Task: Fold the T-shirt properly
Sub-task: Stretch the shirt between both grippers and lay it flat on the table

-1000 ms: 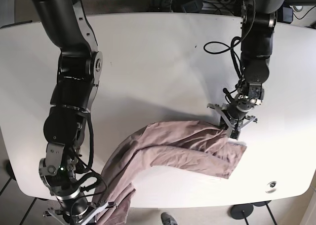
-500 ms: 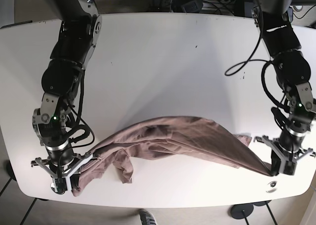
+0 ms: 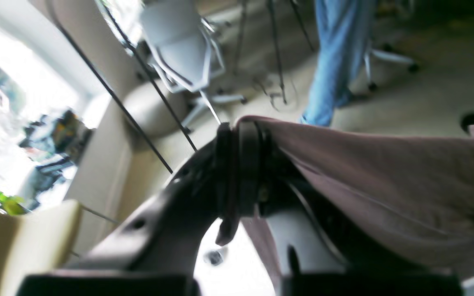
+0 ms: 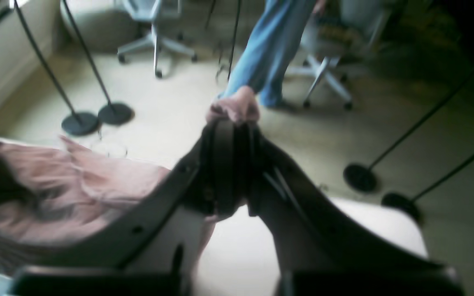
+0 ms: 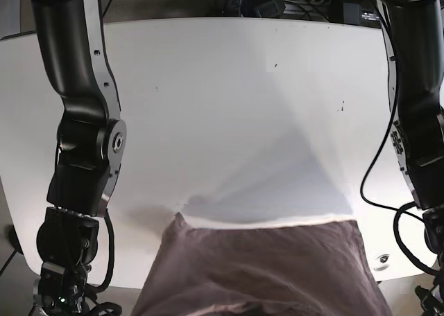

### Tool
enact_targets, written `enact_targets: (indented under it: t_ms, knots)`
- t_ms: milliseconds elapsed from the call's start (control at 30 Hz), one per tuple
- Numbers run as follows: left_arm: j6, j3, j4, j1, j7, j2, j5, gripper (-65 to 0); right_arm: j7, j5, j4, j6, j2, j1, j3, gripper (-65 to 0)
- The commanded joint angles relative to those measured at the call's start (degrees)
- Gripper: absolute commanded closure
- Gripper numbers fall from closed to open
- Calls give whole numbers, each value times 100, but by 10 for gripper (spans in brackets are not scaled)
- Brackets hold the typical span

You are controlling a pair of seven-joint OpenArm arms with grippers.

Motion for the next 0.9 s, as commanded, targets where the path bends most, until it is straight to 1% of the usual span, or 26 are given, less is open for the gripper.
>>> enact_targets:
  t_ms: [33, 100, 200, 233, 300, 333, 367, 433, 467, 500, 567, 667, 733, 800, 867, 900]
  knots:
    - [28, -17, 104, -411, -107, -43, -71, 0, 88, 49, 325, -10, 87, 255, 50, -19]
    - [28, -17, 280, -446, -98, -298, -106, 0, -211, 58, 668, 7, 113, 52, 199, -19]
    - [28, -61, 579, -7, 60, -403, -123, 0, -299, 58, 1046, 7, 113, -537, 384, -19]
    - [28, -141, 834, 354, 165, -465, -123, 0, -343, 58, 1257, 16, 113, -932, 516, -19]
    - [-7, -510, 1362, 1206, 271, -465, -123, 0, -413, 66, 1609, 16, 96, -1662, 727, -19]
    - [-95, -677, 1669, 1620, 332, -456, -123, 0, -413, 128, 1758, 16, 87, -2058, 788, -19]
    - [-201, -817, 1951, 2050, 429, -447, -123, 0, -413, 321, 1881, 16, 87, -2462, 850, -19]
    - [-297, -1090, 2496, 2965, 614, -412, -123, 0, -413, 928, 1960, -19, 104, -3271, 1017, -19]
    - [-315, -1257, 2751, 3457, 631, -289, -123, 0, -413, 1209, 1960, -28, 122, -3649, 1096, -19]
    - [-332, -1512, 3129, 4160, 605, -113, -97, 0, -396, 1596, 1934, -28, 131, -4141, 1254, -19]
    - [-332, -1732, 3533, 5039, 622, -25, -115, 0, -378, 1956, 1925, -2, 139, -4713, 1439, -19]
    - [-332, -1881, 3911, 6165, 596, 248, -115, 0, -369, 2519, 1960, 7, 139, -5407, 1456, -19]
    - [-332, -2224, 4245, 6806, 596, 476, -88, 0, -369, 2959, 1969, 7, 148, -5776, 1456, -19]
    - [-332, -2470, 4500, 7351, 605, 696, -79, 0, -369, 3284, 2057, -2, 192, -6128, 1456, -19]
    - [-332, -2637, 4658, 7773, 605, 775, -79, 0, -378, 3556, 2277, -2, 201, -6444, 1456, -19]
    - [-332, -2831, 4790, 8099, 596, 784, -79, 0, -396, 3785, 2541, -2, 201, -6726, 1456, -19]
